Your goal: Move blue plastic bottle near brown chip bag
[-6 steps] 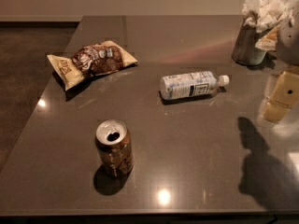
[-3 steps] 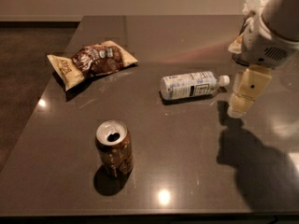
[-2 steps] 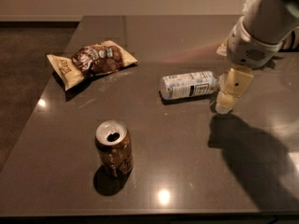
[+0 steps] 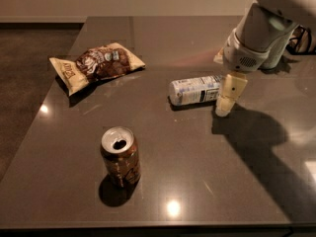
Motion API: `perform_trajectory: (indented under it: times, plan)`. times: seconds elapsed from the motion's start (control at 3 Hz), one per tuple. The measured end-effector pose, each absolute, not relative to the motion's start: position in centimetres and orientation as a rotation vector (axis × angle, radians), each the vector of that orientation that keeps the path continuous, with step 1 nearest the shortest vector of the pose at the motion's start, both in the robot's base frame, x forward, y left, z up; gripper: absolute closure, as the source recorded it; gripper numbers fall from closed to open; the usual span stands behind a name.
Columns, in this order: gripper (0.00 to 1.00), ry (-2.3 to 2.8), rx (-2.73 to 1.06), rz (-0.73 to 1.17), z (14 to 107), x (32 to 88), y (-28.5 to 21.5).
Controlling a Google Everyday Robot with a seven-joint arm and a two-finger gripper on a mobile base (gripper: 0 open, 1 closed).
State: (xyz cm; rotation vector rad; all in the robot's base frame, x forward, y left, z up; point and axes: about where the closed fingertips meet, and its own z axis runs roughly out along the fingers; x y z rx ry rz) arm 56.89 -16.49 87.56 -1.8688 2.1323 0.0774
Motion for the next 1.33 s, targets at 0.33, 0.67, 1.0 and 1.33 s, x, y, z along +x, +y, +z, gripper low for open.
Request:
perform_trajectory:
  times: [0.33,0.67,1.0,1.33]
  plan:
    - [0.00,2.116,-1.911,0.078,86.0,57.9,-16.1]
    - [0.18,2.100,-1.935,0.085,85.2,58.5,-15.7]
    - [0.41,2.073,-1.959,0.094,85.2,58.7,-14.7]
    - [0.64,2.088,-1.953,0.128,85.6,58.8,-13.0]
